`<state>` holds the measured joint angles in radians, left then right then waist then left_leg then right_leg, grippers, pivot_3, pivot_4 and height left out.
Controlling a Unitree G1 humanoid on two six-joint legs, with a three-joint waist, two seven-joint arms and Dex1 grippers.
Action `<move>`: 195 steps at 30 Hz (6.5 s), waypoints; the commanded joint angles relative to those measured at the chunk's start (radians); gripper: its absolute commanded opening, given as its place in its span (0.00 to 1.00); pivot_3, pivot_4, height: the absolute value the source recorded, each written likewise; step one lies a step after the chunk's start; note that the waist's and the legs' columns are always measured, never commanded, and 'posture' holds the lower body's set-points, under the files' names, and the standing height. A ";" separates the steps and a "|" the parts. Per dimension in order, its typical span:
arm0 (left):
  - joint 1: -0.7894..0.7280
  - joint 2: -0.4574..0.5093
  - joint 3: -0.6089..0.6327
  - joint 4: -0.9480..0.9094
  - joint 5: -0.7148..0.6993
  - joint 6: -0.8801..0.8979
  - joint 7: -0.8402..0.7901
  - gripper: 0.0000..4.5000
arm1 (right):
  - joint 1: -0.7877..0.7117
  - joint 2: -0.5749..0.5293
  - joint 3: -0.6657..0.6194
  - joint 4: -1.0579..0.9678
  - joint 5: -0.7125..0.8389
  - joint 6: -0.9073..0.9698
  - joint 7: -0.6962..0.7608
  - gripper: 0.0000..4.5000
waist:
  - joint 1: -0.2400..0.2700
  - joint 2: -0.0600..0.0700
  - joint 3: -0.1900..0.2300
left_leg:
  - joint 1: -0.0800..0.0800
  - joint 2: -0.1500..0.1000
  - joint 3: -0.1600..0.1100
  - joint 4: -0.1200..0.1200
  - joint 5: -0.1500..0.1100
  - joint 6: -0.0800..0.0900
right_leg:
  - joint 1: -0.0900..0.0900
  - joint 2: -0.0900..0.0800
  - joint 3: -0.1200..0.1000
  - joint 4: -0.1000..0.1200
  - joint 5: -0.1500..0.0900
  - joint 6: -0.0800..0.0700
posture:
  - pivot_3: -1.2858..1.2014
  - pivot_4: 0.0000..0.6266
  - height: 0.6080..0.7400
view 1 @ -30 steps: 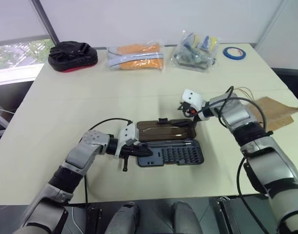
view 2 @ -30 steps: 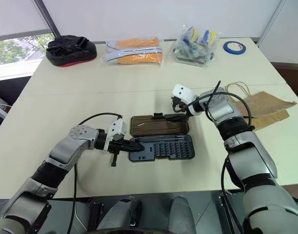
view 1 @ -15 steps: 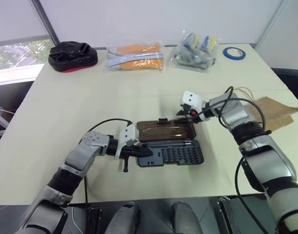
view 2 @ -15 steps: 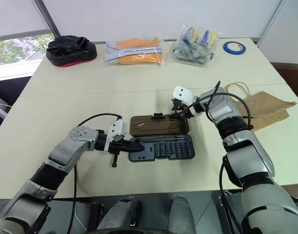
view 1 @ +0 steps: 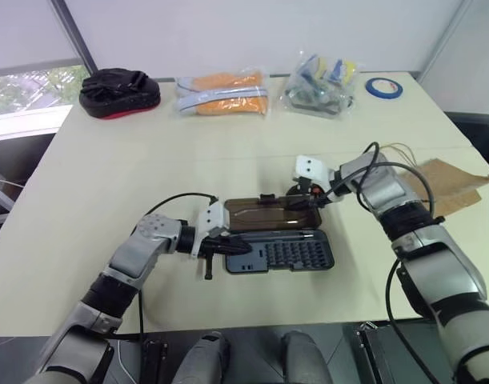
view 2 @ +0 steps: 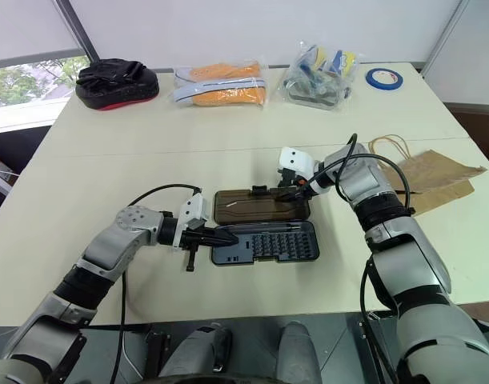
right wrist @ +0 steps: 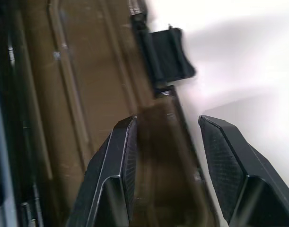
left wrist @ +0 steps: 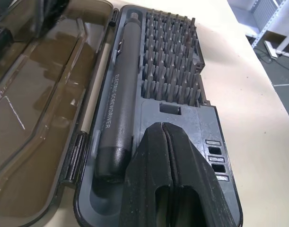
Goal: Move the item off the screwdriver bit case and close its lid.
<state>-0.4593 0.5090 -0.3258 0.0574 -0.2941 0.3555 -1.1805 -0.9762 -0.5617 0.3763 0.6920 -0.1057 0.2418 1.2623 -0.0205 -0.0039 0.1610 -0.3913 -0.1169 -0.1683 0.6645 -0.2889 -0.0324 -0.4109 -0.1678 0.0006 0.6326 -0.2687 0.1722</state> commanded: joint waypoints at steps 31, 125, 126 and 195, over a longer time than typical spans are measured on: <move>0.057 -0.066 0.229 -0.116 -0.099 0.149 0.263 0.00 | 0.343 -0.066 -0.111 -0.568 -0.180 -0.211 -0.373 0.01 | -0.016 -0.003 -0.004 | 0.002 0.003 -0.001 -0.002 0.002 -0.005 | -0.002 0.003 0.000 0.004 0.002 -0.003 | 0.52 0.24 1.00; -0.032 0.031 0.033 0.080 -0.005 0.088 -0.137 0.00 | 0.487 -0.314 -0.399 -1.203 0.720 0.646 -0.184 0.99 | 0.010 -0.004 -0.002 | 0.000 0.003 0.000 0.000 0.001 -0.002 | 0.000 0.002 -0.001 0.000 0.002 -0.003 | 0.52 0.24 1.00; -0.022 0.038 0.019 0.087 0.010 0.071 -0.145 0.00 | 0.494 -0.312 -0.387 -1.201 0.714 0.638 -0.186 0.99 | 0.010 -0.004 -0.002 | 0.000 0.003 0.000 0.000 0.001 -0.002 | 0.000 0.002 -0.001 0.000 0.002 -0.003 | 0.52 0.24 1.00; -0.341 -0.298 0.026 0.638 0.239 -0.220 -0.088 0.00 | 0.610 -0.159 0.026 -1.074 0.377 0.522 -0.394 0.01 | 0.008 -0.007 -0.003 | 0.002 0.000 -0.001 0.002 0.001 -0.002 | 0.004 0.002 -0.003 0.000 0.002 -0.003 | 0.52 0.24 1.00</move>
<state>-0.8223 0.2258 -0.2751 0.6868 -0.0654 0.1379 -1.2580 -0.3684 -0.7202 0.4066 -0.4061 0.3423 0.7882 0.9331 -0.0123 -0.0112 0.1576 -0.3893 -0.1165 -0.1690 0.6663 -0.2879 -0.0344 -0.4073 -0.1653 -0.0021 0.6325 -0.2666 0.1697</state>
